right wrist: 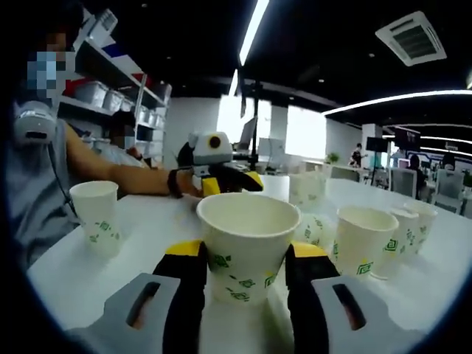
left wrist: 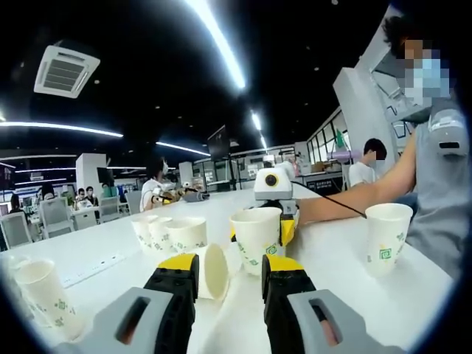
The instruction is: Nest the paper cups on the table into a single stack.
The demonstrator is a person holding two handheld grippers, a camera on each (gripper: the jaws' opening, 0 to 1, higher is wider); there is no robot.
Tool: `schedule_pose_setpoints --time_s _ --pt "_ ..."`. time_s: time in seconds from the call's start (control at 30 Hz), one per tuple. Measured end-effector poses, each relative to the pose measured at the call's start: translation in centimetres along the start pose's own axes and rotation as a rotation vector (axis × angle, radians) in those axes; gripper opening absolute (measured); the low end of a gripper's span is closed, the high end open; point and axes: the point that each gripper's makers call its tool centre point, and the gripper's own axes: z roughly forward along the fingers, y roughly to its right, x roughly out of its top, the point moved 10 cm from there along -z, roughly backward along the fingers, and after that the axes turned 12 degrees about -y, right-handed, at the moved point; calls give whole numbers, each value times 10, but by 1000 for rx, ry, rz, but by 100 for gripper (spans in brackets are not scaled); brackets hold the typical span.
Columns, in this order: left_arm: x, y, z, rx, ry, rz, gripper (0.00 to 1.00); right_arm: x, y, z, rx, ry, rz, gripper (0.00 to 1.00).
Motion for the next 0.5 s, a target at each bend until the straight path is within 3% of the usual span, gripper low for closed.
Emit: schedule_pose_setpoints --time_s 0.23,0.5 --pt "3 -1 -3 6 13 1 36 15 -1 -8 2 11 2 43" --pt "4 -8 -7 13 22 -2 36 52 -16 -20 19 17 31 43"
